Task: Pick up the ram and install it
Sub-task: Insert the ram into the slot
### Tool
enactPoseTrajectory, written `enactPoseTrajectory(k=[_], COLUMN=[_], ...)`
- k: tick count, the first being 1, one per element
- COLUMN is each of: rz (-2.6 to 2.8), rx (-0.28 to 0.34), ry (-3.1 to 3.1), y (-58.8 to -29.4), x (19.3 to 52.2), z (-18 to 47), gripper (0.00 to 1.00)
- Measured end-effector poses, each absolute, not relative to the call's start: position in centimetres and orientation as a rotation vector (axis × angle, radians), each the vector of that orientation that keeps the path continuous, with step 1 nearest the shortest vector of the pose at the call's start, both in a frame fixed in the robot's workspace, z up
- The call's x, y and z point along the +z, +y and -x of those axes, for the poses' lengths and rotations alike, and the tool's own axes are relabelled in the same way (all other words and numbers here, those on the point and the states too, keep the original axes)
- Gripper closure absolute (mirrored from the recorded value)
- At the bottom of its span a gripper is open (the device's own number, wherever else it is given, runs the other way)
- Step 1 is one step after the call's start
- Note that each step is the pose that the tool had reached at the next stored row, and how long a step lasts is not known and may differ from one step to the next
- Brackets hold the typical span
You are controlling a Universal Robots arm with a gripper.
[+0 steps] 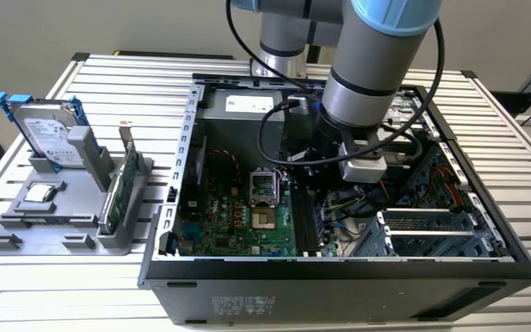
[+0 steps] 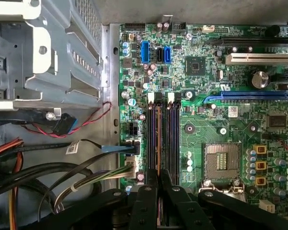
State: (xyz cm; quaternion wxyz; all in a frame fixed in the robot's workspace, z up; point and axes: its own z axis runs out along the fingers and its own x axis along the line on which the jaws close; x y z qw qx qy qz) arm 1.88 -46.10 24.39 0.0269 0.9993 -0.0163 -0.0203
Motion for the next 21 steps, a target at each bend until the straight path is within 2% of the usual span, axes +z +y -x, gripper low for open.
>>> enactPoseTrajectory(k=[21], rz=[-3.087], rx=[-0.058], ry=[-0.051], y=[-46.1], x=[22.9], z=[-2.0], gripper=[1.0])
